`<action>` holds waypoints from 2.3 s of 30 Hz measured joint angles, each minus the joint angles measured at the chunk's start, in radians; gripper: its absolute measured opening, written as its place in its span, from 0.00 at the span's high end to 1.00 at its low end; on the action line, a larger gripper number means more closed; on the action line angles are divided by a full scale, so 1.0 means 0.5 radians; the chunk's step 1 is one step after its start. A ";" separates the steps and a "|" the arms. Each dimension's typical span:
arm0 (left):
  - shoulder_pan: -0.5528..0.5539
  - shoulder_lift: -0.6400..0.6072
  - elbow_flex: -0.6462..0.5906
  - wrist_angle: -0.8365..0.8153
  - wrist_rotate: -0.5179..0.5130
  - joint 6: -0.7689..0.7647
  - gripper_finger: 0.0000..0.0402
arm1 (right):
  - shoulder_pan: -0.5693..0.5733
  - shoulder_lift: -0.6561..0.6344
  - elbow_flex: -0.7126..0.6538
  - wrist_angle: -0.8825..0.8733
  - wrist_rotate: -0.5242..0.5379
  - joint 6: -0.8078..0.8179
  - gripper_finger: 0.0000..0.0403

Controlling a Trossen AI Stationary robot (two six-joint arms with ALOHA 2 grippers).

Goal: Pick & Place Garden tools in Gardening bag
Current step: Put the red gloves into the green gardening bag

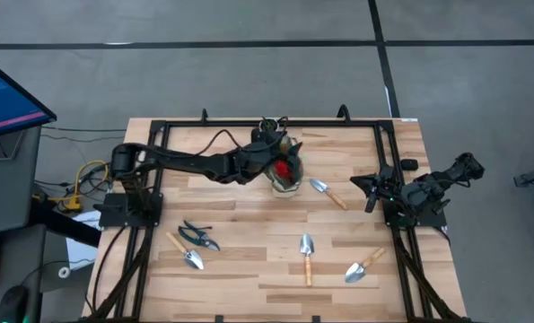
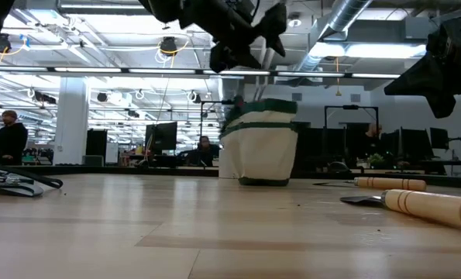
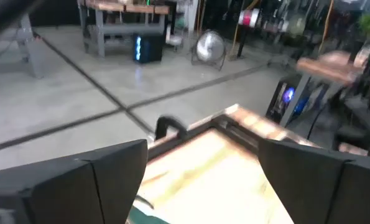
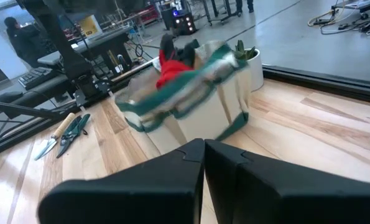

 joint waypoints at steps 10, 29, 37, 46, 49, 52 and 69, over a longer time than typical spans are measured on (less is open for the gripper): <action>-0.141 -0.522 0.001 -0.597 0.140 -0.007 0.26 | -0.003 0.001 0.000 0.005 0.005 0.166 0.99; -0.900 -1.131 0.002 -1.982 0.283 -0.904 0.26 | -0.003 0.002 0.000 0.009 -0.201 0.123 0.94; -0.942 -1.139 0.001 -2.016 0.286 -1.010 0.26 | -0.003 0.085 0.000 0.284 -0.262 0.083 0.83; -0.942 -1.298 0.001 -2.016 0.281 -0.906 0.26 | -0.158 0.566 0.223 0.517 -0.270 -0.002 0.82; -0.941 -1.344 0.001 -2.018 0.274 -0.898 0.26 | -0.212 0.788 0.376 0.511 -0.315 -0.096 0.82; -0.941 -1.377 0.001 -2.017 0.274 -0.867 0.26 | -0.255 1.007 0.537 0.512 -0.317 -0.155 0.82; -0.941 -1.388 0.001 -2.019 0.307 -0.688 0.26 | -0.621 2.024 1.277 0.498 -0.582 -0.369 0.82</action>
